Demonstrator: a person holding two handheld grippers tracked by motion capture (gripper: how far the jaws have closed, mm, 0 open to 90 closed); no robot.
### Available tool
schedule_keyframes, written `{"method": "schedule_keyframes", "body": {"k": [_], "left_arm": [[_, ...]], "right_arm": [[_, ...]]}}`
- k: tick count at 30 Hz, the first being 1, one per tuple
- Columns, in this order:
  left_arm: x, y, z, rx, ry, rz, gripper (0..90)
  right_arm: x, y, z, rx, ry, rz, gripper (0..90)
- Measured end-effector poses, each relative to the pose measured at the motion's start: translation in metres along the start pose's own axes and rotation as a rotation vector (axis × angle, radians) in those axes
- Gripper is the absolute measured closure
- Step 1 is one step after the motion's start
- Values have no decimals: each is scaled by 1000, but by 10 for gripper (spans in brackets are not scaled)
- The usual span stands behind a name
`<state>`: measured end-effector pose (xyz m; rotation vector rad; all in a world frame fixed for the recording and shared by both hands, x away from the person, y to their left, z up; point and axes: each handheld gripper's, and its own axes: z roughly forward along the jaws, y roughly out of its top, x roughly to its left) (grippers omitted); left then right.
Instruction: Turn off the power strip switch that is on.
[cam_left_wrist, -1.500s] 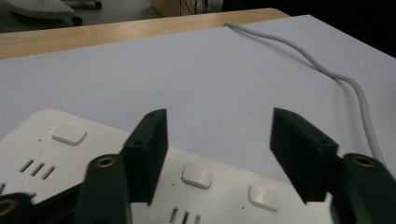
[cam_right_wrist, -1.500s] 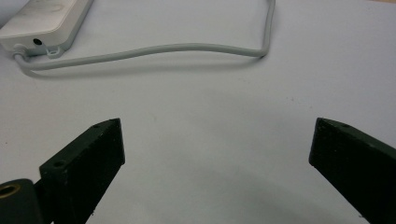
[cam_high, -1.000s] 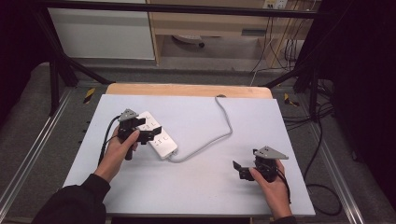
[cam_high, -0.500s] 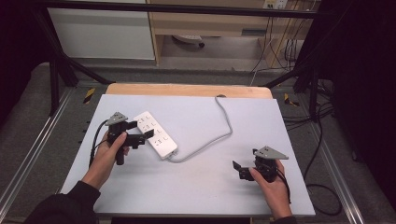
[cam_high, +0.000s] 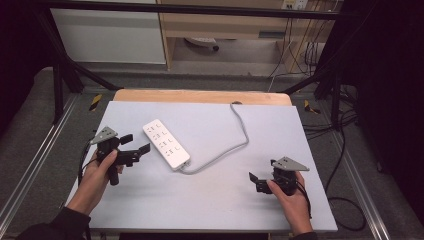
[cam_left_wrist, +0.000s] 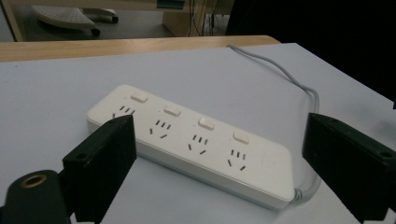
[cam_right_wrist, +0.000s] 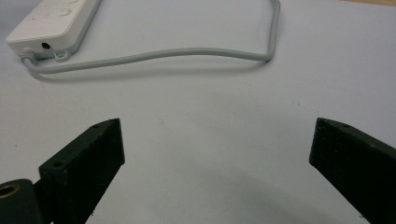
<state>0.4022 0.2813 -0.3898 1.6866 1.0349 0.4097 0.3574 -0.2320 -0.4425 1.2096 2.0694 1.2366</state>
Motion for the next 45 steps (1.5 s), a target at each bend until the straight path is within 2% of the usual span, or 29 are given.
{"method": "schedule_keyframes", "body": {"k": [6, 10, 13, 16, 24, 38, 45], "left_arm": [[3, -8, -20, -19, 5, -12, 105], [3, -14, -31, -28, 10, -4, 104], [4, -20, -38, -13, 21, 10, 103], [5, -25, -44, -13, 18, 3, 103], [9, -39, -54, -20, 23, -19, 108], [11, -55, -70, -16, 16, 10, 100], [15, -65, -75, -3, 24, 6, 98]], "right_arm": [[1, 1, 0, -2, 6, -1, 38], [0, 1, 0, -5, 3, 1, 38], [0, 0, -1, -8, 4, 1, 38], [0, 0, -1, -7, 5, 3, 37], [0, 0, -1, -7, 3, 4, 37], [-2, 0, -3, -12, -2, 9, 37], [-3, -1, -3, -8, -5, 9, 37]]}}
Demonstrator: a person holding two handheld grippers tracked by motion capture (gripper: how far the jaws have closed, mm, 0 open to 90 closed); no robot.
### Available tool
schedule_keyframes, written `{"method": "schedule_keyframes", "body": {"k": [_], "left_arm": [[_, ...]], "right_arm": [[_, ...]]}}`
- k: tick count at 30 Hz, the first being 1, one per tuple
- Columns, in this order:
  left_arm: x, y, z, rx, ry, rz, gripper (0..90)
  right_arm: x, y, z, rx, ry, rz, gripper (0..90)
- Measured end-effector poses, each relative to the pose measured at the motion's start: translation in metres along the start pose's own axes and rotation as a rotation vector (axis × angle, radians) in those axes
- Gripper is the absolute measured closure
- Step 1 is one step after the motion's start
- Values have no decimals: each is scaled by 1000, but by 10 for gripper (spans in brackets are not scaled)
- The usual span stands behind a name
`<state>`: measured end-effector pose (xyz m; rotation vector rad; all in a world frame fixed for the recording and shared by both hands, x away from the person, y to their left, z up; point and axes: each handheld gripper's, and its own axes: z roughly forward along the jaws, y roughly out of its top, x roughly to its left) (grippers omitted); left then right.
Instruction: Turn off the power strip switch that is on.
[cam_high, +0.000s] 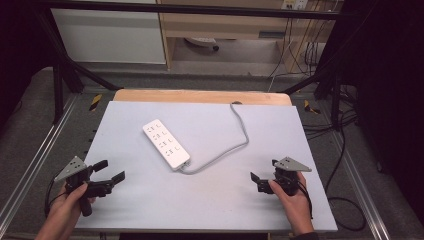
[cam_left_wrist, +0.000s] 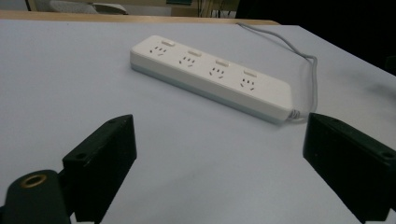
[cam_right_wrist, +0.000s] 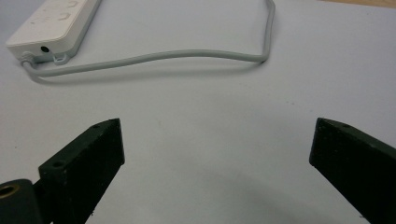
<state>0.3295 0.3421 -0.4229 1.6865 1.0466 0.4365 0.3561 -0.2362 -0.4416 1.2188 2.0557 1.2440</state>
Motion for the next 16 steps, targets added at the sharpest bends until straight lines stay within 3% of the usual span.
{"method": "schedule_keyframes", "body": {"k": [9, 16], "left_arm": [[4, -12, -6, 10, 5, 4, 96], [1, -11, -5, 9, 1, 11, 94]], "right_arm": [[-4, -3, -2, 17, -24, 15, 36], [-13, -12, 7, 126, -95, 43, 41]]}}
